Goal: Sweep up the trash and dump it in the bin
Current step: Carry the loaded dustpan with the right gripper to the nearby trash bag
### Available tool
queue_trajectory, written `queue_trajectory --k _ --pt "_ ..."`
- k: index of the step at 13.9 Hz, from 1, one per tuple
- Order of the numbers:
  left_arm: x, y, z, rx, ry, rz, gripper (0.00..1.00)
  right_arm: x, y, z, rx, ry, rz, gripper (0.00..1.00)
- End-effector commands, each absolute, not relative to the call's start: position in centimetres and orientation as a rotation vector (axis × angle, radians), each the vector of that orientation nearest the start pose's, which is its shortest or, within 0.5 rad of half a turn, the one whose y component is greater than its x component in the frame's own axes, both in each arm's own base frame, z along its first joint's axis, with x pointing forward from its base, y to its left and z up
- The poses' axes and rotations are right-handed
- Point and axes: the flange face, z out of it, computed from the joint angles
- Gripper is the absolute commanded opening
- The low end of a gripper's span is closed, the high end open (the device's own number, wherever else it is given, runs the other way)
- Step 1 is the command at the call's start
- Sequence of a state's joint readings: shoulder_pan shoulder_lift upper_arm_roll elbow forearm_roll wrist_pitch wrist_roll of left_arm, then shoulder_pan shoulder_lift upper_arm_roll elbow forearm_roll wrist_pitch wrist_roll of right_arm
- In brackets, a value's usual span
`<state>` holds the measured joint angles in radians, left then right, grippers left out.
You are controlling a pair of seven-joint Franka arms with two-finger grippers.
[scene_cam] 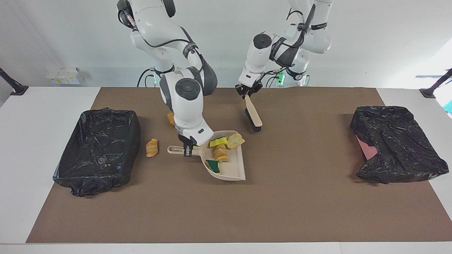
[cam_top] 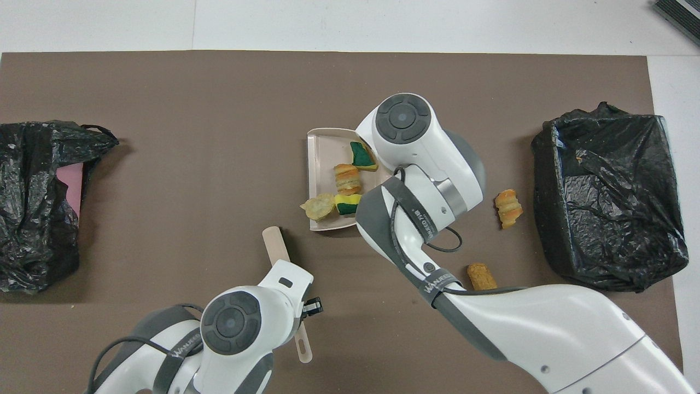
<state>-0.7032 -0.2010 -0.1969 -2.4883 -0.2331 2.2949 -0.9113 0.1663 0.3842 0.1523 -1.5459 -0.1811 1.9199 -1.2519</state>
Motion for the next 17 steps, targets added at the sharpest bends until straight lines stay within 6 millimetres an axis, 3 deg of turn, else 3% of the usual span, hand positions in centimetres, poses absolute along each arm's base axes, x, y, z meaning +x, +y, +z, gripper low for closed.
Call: queue_trajectory --k 1,5,6,7,10,13,17 --pt "25.9 -35.7 34.9 -3.227 -0.269 0.103 0.00 62.4 11.8 45.7 2.047 2.272 -0.081 0.00" --pt "25.9 -36.0 33.5 -3.213 -0.228 0.119 0.00 62.8 -3.0 46.7 2.029 2.368 -0.038 0.00" --pt "26.5 -35.6 33.4 -3.208 -0.156 0.102 0.54 62.5 -6.5 46.7 2.019 2.390 -0.019 0.00" --pt "27.6 -35.1 33.1 -3.204 -0.128 0.111 1.00 62.1 -9.8 46.8 2.001 2.408 -0.008 0.00" --pt "32.5 -32.5 35.0 -3.198 -0.268 0.100 1.00 60.6 -17.6 47.1 1.989 2.388 -0.021 0.00" --pt "38.2 -28.5 37.5 -3.208 -0.285 -0.019 1.00 58.9 -23.2 47.7 1.968 2.337 -0.109 0.00" --pt "45.5 -20.8 40.7 -3.239 -0.230 -0.146 1.00 59.5 -24.8 48.0 1.751 2.269 -0.297 0.00"
